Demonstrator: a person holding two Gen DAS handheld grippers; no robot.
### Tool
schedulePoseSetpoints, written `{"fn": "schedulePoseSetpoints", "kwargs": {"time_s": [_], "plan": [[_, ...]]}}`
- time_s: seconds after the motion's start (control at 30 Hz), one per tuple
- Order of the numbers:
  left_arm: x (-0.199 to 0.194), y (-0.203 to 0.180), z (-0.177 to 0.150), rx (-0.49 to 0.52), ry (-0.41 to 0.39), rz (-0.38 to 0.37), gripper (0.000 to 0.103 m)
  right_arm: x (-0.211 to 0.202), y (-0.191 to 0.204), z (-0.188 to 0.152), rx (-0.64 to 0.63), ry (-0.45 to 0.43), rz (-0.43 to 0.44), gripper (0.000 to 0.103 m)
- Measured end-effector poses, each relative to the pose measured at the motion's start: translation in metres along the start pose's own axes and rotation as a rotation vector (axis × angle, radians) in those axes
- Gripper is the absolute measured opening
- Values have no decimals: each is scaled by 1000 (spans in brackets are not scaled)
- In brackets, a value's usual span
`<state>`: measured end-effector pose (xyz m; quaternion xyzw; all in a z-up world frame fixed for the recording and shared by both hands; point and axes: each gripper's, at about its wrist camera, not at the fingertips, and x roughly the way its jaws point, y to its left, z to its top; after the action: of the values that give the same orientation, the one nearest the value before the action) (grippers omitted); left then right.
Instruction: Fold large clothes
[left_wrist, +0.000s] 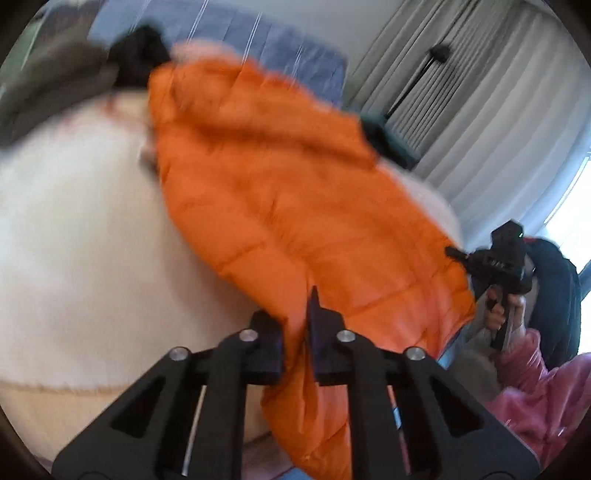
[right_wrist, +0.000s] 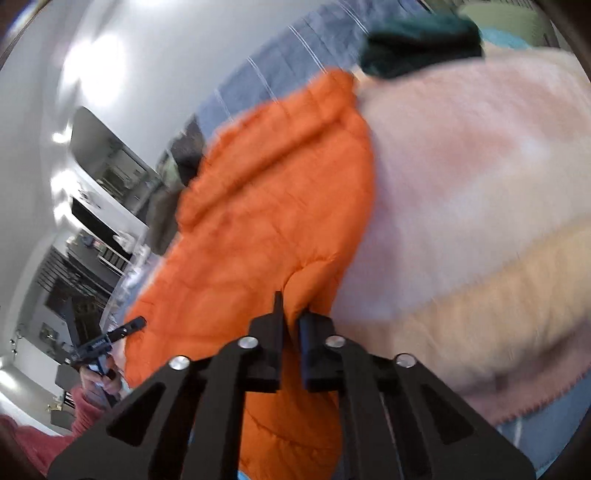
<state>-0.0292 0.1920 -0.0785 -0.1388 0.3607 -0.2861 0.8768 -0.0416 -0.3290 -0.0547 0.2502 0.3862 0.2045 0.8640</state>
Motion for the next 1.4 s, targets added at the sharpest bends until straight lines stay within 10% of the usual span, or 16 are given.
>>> {"fn": "schedulePoseSetpoints", "kwargs": {"time_s": [0.4, 0.7, 1.1, 1.4], "plan": [[-120, -70, 30, 173, -363, 1, 5, -124, 77, 31, -160, -349, 111, 2], [-75, -39, 77, 116, -320, 118, 6, -79, 73, 75, -127, -387, 27, 2], [82, 58, 135, 86, -130, 444, 11, 96, 4, 138, -154, -259, -336, 3], [106, 75, 118, 83, -114, 435, 14, 130, -27, 132, -140, -201, -321, 14]]}}
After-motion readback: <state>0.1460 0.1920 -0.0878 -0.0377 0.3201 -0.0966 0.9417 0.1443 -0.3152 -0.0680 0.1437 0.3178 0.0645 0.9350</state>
